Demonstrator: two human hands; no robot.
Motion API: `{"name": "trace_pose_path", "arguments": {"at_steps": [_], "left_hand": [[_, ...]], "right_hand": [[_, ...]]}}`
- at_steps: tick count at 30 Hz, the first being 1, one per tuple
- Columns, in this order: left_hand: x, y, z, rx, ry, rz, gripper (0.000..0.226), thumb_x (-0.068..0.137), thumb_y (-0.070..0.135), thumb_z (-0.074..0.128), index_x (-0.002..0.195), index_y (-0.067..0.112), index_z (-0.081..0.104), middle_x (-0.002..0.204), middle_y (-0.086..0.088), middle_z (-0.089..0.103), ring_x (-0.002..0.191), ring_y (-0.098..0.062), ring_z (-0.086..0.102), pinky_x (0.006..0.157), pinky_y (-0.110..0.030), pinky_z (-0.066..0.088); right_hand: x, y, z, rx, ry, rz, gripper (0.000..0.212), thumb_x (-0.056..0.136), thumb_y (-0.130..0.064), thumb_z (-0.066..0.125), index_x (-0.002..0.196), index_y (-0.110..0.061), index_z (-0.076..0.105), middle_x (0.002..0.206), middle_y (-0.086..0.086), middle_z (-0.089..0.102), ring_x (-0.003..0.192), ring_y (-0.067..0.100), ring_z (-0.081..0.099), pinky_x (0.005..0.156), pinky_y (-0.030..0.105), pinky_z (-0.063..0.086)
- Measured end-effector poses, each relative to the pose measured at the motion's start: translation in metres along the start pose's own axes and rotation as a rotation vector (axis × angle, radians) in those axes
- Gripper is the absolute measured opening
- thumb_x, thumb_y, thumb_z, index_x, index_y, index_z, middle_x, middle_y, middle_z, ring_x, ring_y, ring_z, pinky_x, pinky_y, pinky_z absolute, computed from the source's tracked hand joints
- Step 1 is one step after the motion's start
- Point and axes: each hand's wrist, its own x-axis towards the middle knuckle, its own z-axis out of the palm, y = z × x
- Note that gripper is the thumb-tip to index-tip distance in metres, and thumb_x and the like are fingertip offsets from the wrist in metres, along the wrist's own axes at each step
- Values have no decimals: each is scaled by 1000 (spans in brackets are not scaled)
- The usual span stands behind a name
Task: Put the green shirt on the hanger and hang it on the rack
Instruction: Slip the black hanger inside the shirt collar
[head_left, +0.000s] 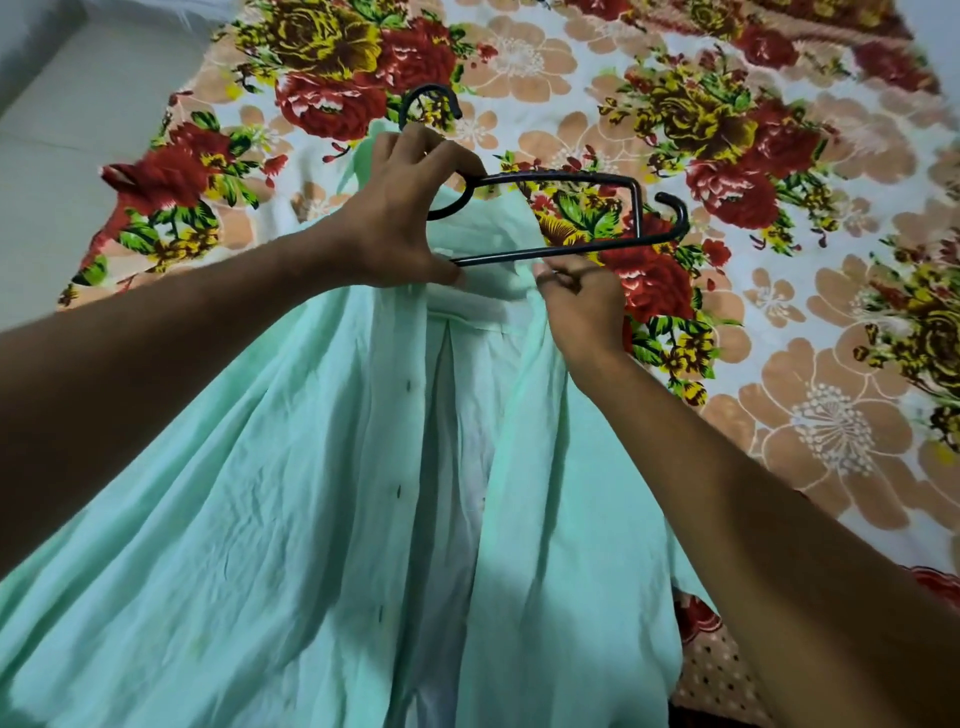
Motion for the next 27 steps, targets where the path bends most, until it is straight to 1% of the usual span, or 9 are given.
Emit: {"name": "trace_pose_path", "arguments": {"at_steps": [3, 6, 10, 12, 14, 20, 22, 25, 27], "left_hand": [[-1, -1, -1, -2, 5, 0, 92, 57, 57, 78, 137, 21, 50, 129, -16, 42, 122, -37, 37, 96, -33, 24], [-1, -1, 1, 23, -14, -1, 96, 57, 53, 88, 138, 20, 48, 130, -17, 42, 123, -39, 36, 97, -35, 24], [-5, -7, 10, 75, -63, -16, 100, 56, 37, 98, 140, 16, 49, 130, -18, 42, 122, -41, 35, 95, -37, 29], [-7, -11, 14, 104, -103, -30, 103, 56, 36, 98, 143, 17, 47, 132, -17, 42, 123, -41, 34, 99, -44, 35], [-6, -14, 17, 128, -130, -37, 105, 57, 36, 97, 145, 17, 44, 133, -18, 42, 124, -42, 34, 101, -51, 39], [-10, -19, 23, 211, -182, -59, 108, 53, 35, 100, 145, 15, 46, 133, -22, 44, 122, -44, 36, 103, -52, 35], [-9, -19, 25, 223, -175, -57, 105, 54, 35, 100, 144, 14, 49, 134, -23, 44, 123, -45, 36, 102, -52, 37], [-5, -12, 27, 216, -170, -50, 105, 58, 36, 98, 147, 16, 48, 138, -22, 43, 126, -45, 35, 100, -54, 41], [0, -9, 29, 205, -179, -41, 105, 60, 42, 96, 149, 16, 47, 138, -21, 43, 127, -45, 36, 99, -55, 42]], "right_hand": [[5, -2, -10, 281, 71, 172, 10, 97, -10, 66, 100, -14, 74, 98, 6, 75, 90, 18, 68, 84, 30, 57], [14, -3, -26, 579, 99, 393, 25, 96, 3, 51, 87, -14, 68, 88, 7, 71, 84, 25, 66, 80, 38, 56], [26, 3, -45, 686, 95, 506, 22, 91, -10, 57, 102, -2, 74, 107, 19, 76, 95, 37, 73, 90, 52, 61], [27, 4, -51, 630, 102, 483, 21, 96, -16, 59, 101, -5, 76, 114, 20, 75, 101, 38, 73, 94, 58, 58], [27, 3, -57, 530, 90, 431, 21, 100, -13, 55, 90, -13, 73, 104, 17, 75, 93, 33, 70, 92, 55, 57], [29, -8, -60, 87, 187, 185, 16, 98, -16, 58, 86, -15, 69, 82, 4, 63, 75, 17, 53, 70, 30, 44], [25, -22, -53, 80, 159, 126, 21, 98, -16, 58, 83, -9, 71, 77, 4, 63, 72, 18, 54, 67, 30, 46], [19, -46, -31, 190, 49, 70, 28, 97, -11, 61, 73, -23, 69, 75, -3, 69, 72, 15, 63, 71, 28, 54], [18, -58, -14, 218, -49, 44, 29, 97, -9, 62, 72, -23, 69, 75, -2, 70, 74, 17, 66, 77, 34, 58]]}}
